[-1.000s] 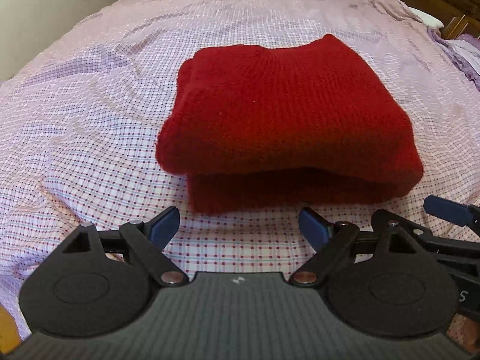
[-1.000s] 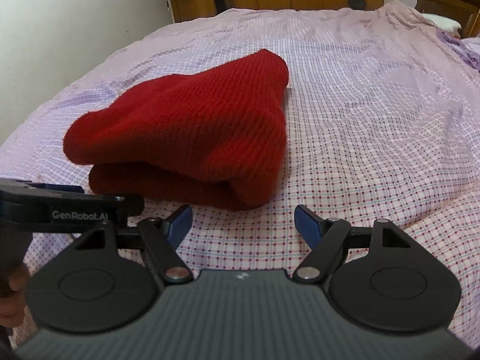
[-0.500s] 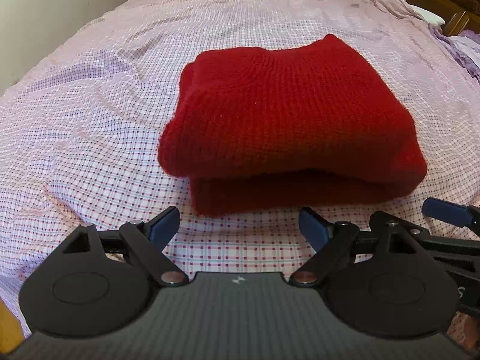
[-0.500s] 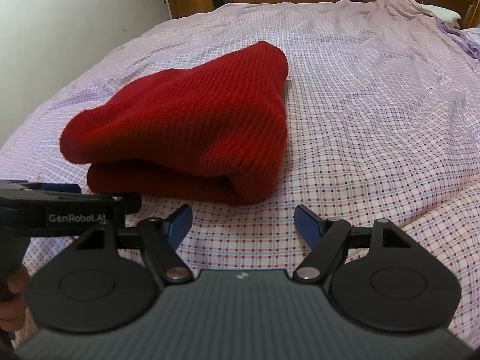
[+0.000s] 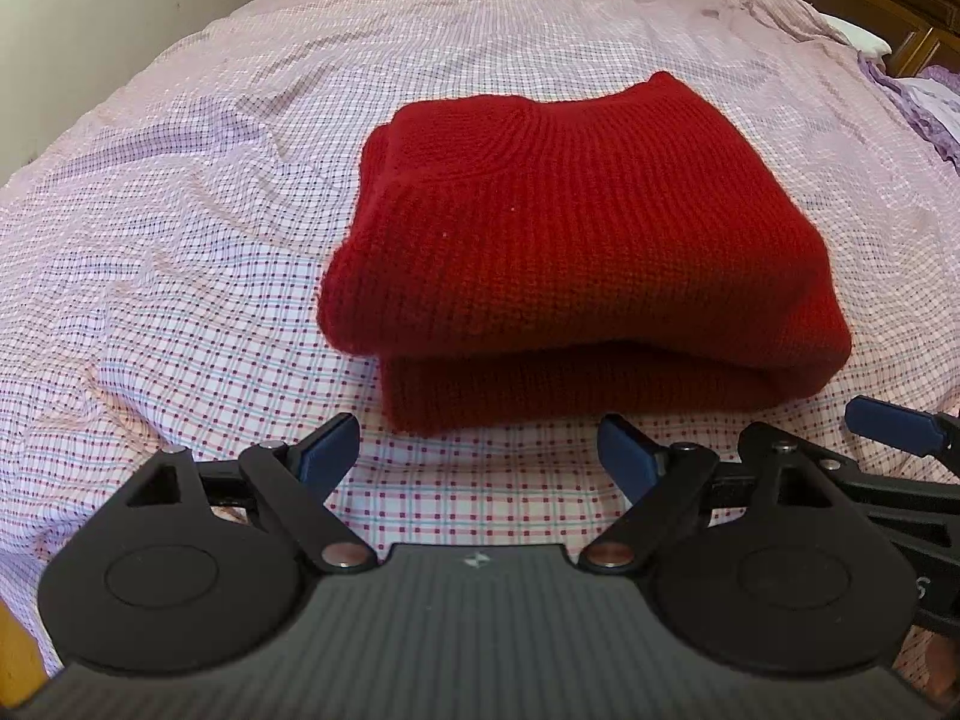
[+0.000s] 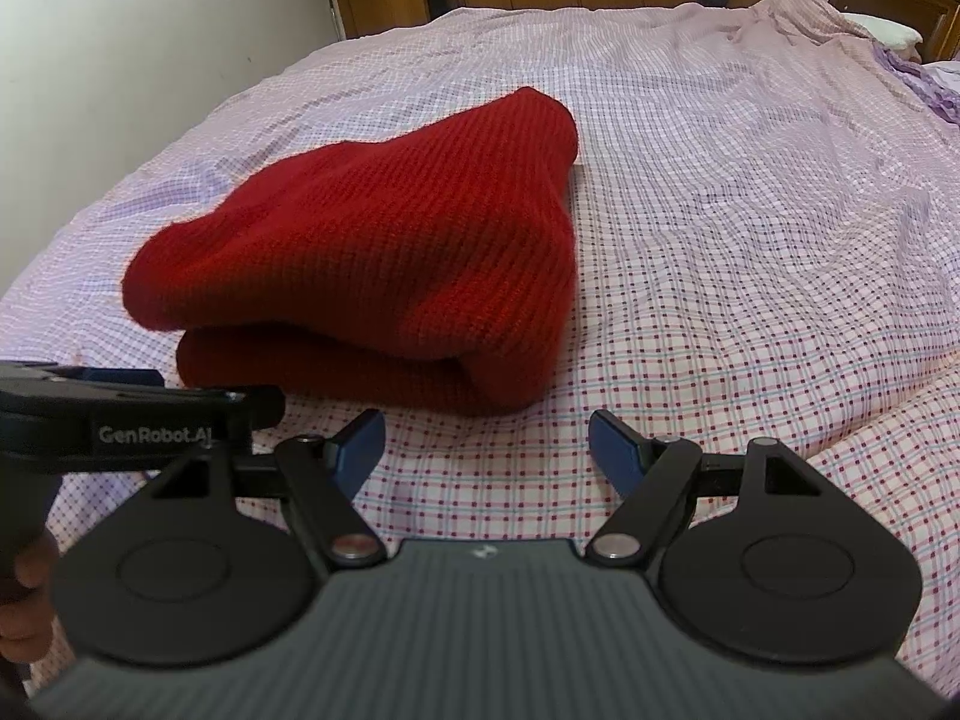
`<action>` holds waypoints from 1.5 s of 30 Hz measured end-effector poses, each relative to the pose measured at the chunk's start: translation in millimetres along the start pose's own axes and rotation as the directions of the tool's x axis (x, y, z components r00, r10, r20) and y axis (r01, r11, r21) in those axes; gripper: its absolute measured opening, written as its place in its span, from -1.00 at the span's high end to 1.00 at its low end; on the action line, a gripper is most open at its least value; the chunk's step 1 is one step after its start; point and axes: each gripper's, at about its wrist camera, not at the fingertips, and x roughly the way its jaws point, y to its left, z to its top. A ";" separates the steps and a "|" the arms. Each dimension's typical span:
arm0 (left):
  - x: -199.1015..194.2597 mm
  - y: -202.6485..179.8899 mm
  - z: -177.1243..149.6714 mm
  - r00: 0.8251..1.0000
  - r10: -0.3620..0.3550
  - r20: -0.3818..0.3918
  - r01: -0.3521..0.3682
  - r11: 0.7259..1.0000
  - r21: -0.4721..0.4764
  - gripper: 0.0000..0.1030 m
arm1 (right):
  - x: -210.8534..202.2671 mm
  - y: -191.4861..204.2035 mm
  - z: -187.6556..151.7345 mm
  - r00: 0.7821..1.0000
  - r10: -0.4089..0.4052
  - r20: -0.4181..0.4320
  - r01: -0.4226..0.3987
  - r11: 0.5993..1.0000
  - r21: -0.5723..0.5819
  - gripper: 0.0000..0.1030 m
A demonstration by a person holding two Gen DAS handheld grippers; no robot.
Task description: Fold small clothes
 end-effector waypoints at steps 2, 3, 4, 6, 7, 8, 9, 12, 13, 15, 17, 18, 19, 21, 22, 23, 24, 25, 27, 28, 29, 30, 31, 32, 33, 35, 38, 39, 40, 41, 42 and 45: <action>0.1 0.2 0.1 1.000 0.001 0.000 -0.001 1.000 0.000 -0.74 | 0.1 -0.1 -0.1 1.000 0.000 -0.001 0.000 1.000 0.000 -0.49; 0.1 0.4 0.0 1.000 0.000 0.000 0.000 1.000 0.001 -0.74 | 0.1 -0.2 -0.1 1.000 0.000 -0.001 0.000 1.000 0.000 -0.49; 0.1 0.6 0.0 1.000 0.000 0.000 0.000 1.000 0.001 -0.74 | 0.1 -0.2 -0.2 1.000 0.000 0.000 0.000 1.000 0.000 -0.49; 0.1 0.9 -0.1 1.000 -0.001 0.000 0.001 1.000 0.001 -0.74 | 0.1 -0.3 -0.2 1.000 -0.001 0.000 0.001 1.000 0.000 -0.49; 0.2 1.0 0.0 1.000 -0.001 0.001 0.001 1.000 0.001 -0.74 | -0.2 0.0 0.0 1.000 -0.001 0.001 0.001 1.000 -0.002 -0.49; 0.2 1.1 -0.1 1.000 -0.002 0.000 0.002 1.000 0.002 -0.74 | -0.4 0.2 0.2 1.000 -0.001 0.002 0.001 1.000 -0.002 -0.49; 0.2 1.1 -0.2 1.000 -0.002 0.000 0.002 1.000 0.002 -0.74 | -0.8 0.7 0.5 1.000 -0.001 0.002 0.001 1.000 -0.003 -0.49; 0.2 1.2 -0.3 1.000 -0.002 0.000 0.002 1.000 0.002 -0.74 | -0.9 1.0 0.3 1.000 -0.001 0.001 0.001 1.000 -0.003 -0.49; 0.3 1.3 -0.2 1.000 -0.001 0.000 0.001 1.000 0.002 -0.74 | -0.9 1.1 0.3 1.000 0.000 0.002 0.000 1.000 -0.003 -0.49; 0.2 1.4 -0.5 1.000 -0.002 0.000 0.002 1.000 0.002 -0.74 | -1.0 1.6 0.1 1.000 0.000 0.001 0.000 1.000 -0.003 -0.49; 0.3 1.5 -0.5 1.000 -0.002 0.000 0.002 1.000 0.002 -0.74 | -1.3 2.1 -0.1 1.000 0.000 0.001 0.000 1.000 -0.003 -0.49; 0.3 1.6 -0.6 1.000 -0.002 0.000 0.002 1.000 0.002 -0.74 | -1.2 2.1 -0.1 1.000 0.000 0.002 0.000 1.000 -0.003 -0.49; 0.3 1.7 -0.7 1.000 -0.002 0.000 0.002 1.000 0.002 -0.74 | -1.2 2.2 -0.1 1.000 0.000 0.001 0.000 1.000 -0.003 -0.49; 0.3 1.8 -0.7 1.000 -0.002 0.000 0.002 1.000 0.002 -0.74 | -1.3 2.7 -0.2 1.000 0.001 0.001 -0.001 1.000 -0.001 -0.49; 0.4 1.9 -0.7 1.000 -0.002 0.000 0.002 1.000 0.002 -0.74 | -1.4 2.6 -0.2 1.000 0.001 0.001 -0.001 1.000 -0.002 -0.49; 0.5 2.0 -0.7 1.000 -0.001 -0.001 0.001 1.000 0.003 -0.74 | -1.3 2.8 -0.2 1.000 0.002 0.001 -0.002 1.000 -0.002 -0.49; 0.6 3.7 -0.5 1.000 -0.001 -0.001 0.001 1.000 0.002 -0.74 | -1.1 2.5 -0.2 1.000 0.002 0.000 -0.002 1.000 -0.001 -0.49; 0.7 4.1 -0.3 1.000 -0.001 -0.001 0.001 1.000 0.002 -0.74 | -1.0 2.6 -0.2 1.000 0.001 0.000 -0.001 1.000 -0.001 -0.49; 0.8 4.3 -0.2 1.000 -0.002 -0.001 0.002 1.000 0.002 -0.74 | -1.6 3.1 -0.2 1.000 0.001 0.000 -0.001 1.000 -0.002 -0.49; 0.9 4.6 0.0 1.000 -0.003 0.000 0.003 1.000 0.002 -0.74 | -1.5 2.9 -0.2 1.000 0.000 0.000 0.000 1.000 -0.004 -0.49; 1.0 4.8 0.3 1.000 -0.004 0.000 0.004 1.000 0.001 -0.74 | -1.7 3.0 -0.2 1.000 0.000 0.001 0.000 1.000 -0.005 -0.49; 1.3 5.1 0.7 1.000 -0.004 0.000 0.004 1.000 0.001 -0.74 | -1.5 2.6 -0.1 1.000 0.000 0.001 0.000 1.000 -0.005 -0.49; 1.4 5.1 0.9 1.000 -0.004 0.000 0.004 1.000 0.001 -0.74 | -1.6 2.7 -0.1 1.000 0.000 0.001 0.000 1.000 -0.004 -0.49; 1.3 5.0 0.6 1.000 -0.003 0.000 0.003 1.000 0.002 -0.74 | -1.7 2.8 -0.2 1.000 0.001 0.001 -0.001 1.000 -0.003 -0.49; 1.3 4.9 0.6 1.000 -0.003 0.000 0.003 1.000 0.001 -0.74 | -1.5 2.1 0.0 1.000 0.002 0.000 -0.002 1.000 -0.003 -0.49; 1.6 5.0 0.8 1.000 -0.002 -0.001 0.002 1.000 0.001 -0.74 | -1.3 1.6 0.0 1.000 0.003 -0.001 -0.003 1.000 -0.003 -0.49; 2.6 5.3 1.7 1.000 -0.002 -0.003 0.002 1.000 -0.001 -0.74 | -1.4 2.0 -0.3 1.000 0.002 -0.001 -0.002 1.000 -0.004 -0.49; 3.0 5.4 2.1 1.000 -0.002 -0.004 0.002 1.000 -0.001 -0.74 | -1.4 2.0 -0.3 1.000 0.002 -0.001 -0.002 1.000 -0.004 -0.49; 3.3 5.4 2.6 1.000 -0.003 -0.004 0.003 1.000 -0.002 -0.74 | -1.4 2.2 -0.3 1.000 0.002 0.000 -0.002 1.000 -0.004 -0.49; 1.3 5.2 0.7 1.000 -0.004 -0.003 0.004 1.000 -0.003 -0.74 | -1.4 2.3 -0.3 1.000 0.002 0.000 -0.002 1.000 -0.004 -0.49; 1.6 5.2 1.0 1.000 -0.005 -0.004 0.005 1.000 -0.003 -0.74 | -1.5 2.2 -0.3 1.000 0.002 0.001 -0.002 1.000 -0.004 -0.49; 1.5 5.0 1.5 1.000 -0.004 -0.003 0.004 1.000 -0.003 -0.74 | -1.0 1.4 -0.6 1.000 0.004 0.000 -0.004 1.000 0.001 -0.49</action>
